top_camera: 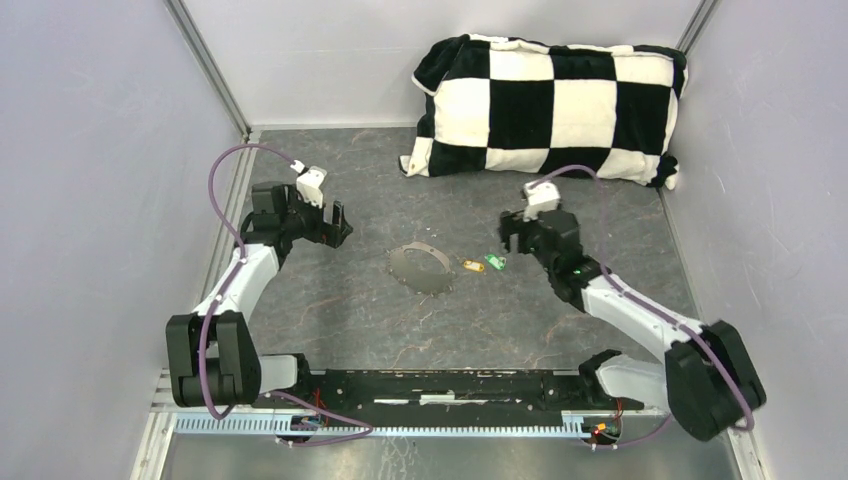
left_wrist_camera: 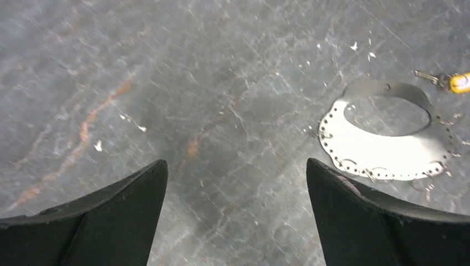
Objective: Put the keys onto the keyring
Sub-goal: Pick up the keyring from the center of the board.
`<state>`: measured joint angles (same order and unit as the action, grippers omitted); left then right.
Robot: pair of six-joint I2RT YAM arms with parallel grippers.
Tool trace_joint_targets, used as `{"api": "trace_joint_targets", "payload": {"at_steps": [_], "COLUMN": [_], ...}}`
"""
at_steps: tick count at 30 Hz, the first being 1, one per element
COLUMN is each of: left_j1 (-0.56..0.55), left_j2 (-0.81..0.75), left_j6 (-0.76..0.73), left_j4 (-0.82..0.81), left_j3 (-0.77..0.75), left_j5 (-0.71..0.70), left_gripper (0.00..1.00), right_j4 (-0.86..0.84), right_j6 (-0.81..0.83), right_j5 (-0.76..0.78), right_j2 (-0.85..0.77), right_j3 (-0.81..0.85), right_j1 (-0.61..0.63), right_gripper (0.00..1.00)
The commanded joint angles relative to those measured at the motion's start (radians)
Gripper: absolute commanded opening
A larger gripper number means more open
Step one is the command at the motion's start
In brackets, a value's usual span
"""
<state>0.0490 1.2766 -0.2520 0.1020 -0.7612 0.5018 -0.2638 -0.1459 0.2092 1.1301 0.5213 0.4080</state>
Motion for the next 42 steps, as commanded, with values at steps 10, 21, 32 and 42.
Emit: {"api": "trace_joint_targets", "payload": {"at_steps": [10, 21, 32, 42], "left_j1": [0.003, 0.056, 0.079, 0.079], "left_j2": [0.052, 0.116, 0.106, 0.078], "left_j6": [-0.014, -0.04, -0.085, -0.108], "left_j4": [0.292, 0.339, 0.373, 0.373], "left_j3": [-0.131, -0.162, -0.157, -0.138], "left_j5": [-0.006, -0.048, -0.047, -0.029], "left_gripper": [1.0, 1.0, 1.0, 1.0], "right_j4": [0.338, 0.273, 0.278, 0.27], "right_j6": [0.255, 0.246, 0.25, 0.238], "right_j5": [-0.247, -0.298, -0.264, -0.279], "right_j2": [0.569, 0.794, 0.985, 1.055], "right_j3": [0.62, 0.789, 0.967, 1.018], "right_j1": [0.483, 0.532, 0.52, 0.484], "right_gripper": [0.63, 0.54, 0.49, 0.42]}}
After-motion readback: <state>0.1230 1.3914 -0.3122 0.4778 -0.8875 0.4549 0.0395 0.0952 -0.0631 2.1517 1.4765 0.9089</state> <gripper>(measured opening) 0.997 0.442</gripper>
